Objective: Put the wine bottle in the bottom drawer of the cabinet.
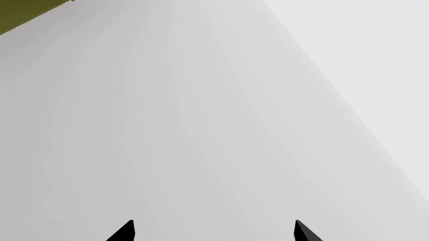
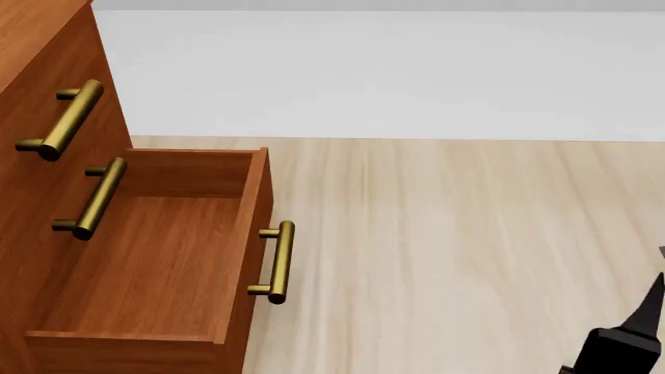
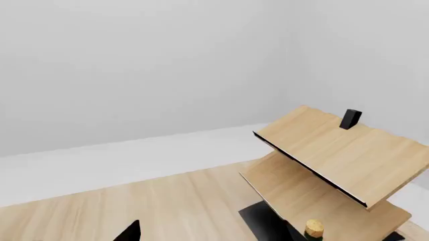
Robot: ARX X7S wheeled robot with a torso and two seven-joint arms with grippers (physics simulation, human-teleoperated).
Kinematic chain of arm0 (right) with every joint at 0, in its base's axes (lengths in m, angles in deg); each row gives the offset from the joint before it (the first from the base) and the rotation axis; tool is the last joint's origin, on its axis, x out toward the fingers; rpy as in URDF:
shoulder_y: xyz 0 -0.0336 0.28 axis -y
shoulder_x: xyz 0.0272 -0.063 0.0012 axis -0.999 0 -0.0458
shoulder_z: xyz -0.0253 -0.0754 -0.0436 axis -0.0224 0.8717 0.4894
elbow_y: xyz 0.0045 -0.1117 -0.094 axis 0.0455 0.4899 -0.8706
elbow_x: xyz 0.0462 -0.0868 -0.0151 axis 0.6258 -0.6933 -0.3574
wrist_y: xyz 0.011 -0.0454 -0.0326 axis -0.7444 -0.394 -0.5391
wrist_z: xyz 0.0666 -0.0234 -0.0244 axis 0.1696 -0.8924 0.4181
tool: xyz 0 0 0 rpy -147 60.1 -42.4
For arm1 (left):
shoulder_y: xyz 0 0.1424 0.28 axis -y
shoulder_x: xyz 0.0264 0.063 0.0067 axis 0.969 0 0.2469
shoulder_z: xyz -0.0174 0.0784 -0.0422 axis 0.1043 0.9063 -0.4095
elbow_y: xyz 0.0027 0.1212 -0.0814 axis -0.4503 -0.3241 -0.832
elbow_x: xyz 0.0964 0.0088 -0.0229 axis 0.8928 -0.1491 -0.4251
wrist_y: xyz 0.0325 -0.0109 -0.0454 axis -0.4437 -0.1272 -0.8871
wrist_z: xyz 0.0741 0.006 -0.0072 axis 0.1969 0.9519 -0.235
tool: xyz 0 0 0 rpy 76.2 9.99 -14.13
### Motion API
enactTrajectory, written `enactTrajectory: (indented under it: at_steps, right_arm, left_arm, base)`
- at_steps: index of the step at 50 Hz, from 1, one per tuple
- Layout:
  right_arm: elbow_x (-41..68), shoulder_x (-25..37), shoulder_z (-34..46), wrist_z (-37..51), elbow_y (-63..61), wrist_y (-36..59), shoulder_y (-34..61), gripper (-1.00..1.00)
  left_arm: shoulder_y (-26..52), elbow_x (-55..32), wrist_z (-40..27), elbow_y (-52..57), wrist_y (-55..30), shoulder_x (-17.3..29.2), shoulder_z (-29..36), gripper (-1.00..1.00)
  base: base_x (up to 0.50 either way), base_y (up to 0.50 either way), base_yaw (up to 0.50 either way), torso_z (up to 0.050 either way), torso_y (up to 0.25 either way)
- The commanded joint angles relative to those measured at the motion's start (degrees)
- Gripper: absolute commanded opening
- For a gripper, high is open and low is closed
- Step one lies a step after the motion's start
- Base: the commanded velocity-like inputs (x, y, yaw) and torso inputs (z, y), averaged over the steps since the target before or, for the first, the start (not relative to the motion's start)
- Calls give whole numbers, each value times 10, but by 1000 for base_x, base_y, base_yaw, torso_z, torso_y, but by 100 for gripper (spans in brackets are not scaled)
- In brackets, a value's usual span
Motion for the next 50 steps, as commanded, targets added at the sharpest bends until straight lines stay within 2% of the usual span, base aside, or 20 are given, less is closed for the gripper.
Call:
enactTrajectory:
  at_steps: [1, 16, 27, 42, 50]
  right_arm:
    - [33, 18, -63, 6, -11, -8, -53, 100]
    - [16, -9, -155, -42, -14, 28, -106, 100]
    - [-52, -44, -201, -116, -9, 77, -110, 100]
    - [-156, -20, -185, -183, 25, 85, -103, 100]
    - [-300, -35, -140, -278, 27, 52, -123, 100]
  left_arm:
    - [2, 2, 1, -3, 1, 0, 1, 100]
    - [1, 5, 3, -9, 7, -2, 1, 100]
    - [0, 5, 4, -5, 4, -2, -1, 100]
    - [2, 7, 5, -5, 3, -2, 1, 100]
    - [2, 7, 6, -6, 3, -4, 0, 100]
  base:
    - [0, 0, 0, 0, 0]
    - [0, 0, 0, 0, 0]
    - [0, 0, 0, 0, 0]
    - [0, 0, 0, 0, 0]
    - [0, 0, 0, 0, 0]
